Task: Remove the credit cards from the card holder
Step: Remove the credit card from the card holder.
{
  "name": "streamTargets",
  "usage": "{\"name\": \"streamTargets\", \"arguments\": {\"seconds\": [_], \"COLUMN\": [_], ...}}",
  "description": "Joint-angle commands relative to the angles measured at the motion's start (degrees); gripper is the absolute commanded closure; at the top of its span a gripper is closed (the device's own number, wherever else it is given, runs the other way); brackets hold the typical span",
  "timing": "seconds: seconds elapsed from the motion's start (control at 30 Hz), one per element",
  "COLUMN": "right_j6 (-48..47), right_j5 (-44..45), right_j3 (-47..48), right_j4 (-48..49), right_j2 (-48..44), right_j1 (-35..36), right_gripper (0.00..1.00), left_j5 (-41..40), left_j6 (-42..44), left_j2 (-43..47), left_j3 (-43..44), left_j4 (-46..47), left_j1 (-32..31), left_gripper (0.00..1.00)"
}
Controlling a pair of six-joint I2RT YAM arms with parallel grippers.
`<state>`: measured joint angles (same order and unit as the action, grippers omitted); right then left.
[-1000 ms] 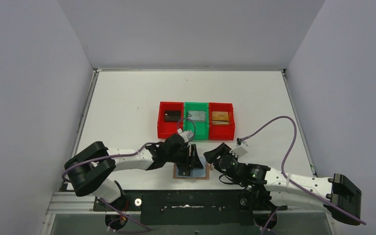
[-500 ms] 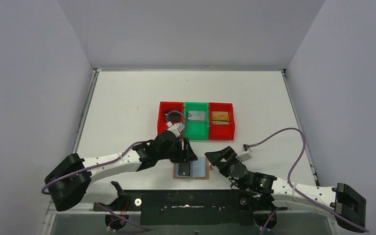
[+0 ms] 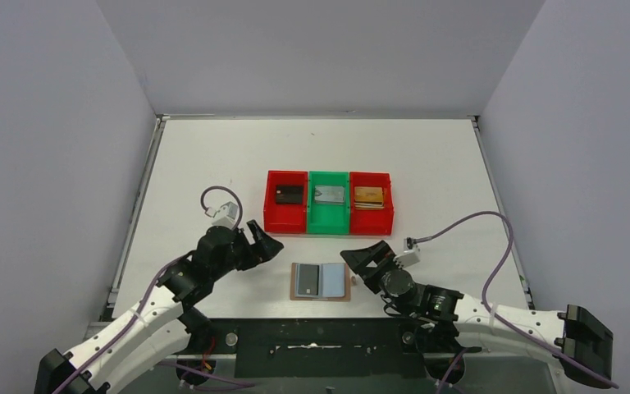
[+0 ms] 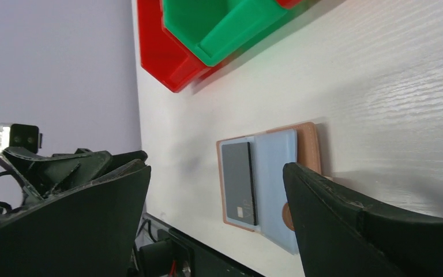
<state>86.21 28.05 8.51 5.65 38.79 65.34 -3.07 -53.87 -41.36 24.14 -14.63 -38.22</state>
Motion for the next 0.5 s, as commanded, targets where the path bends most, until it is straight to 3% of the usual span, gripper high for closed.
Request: {"name": "streamTargets", "arguments": {"seconds": [0.0,0.23,0.47], "right_j6": [-3.1,-7.5,-7.8], "right_j5": [-1.7,-7.6,-13.8], "right_j3": [1.2,17.6,20.1], "right_j4": [7.4,-4.6,-0.1], "right_j2": [4.6,22.9,33.5], "right_j1": [-0.1,-0.1,0.3], "right_gripper": [0.14,0.31,0.44], "left_j5": [3.6,9.8,16.7], "left_j6": [-1.1,-1.4,-0.5], "left_j2": [1.6,-3.0,-9.6], "left_j3": [-2.3,-3.4,-2.6], "left_j4": [-1.3,3.8,10.6], "left_j1": [1.0,1.1,1.0], "left_gripper": [0.24,0.32,0.42]}}
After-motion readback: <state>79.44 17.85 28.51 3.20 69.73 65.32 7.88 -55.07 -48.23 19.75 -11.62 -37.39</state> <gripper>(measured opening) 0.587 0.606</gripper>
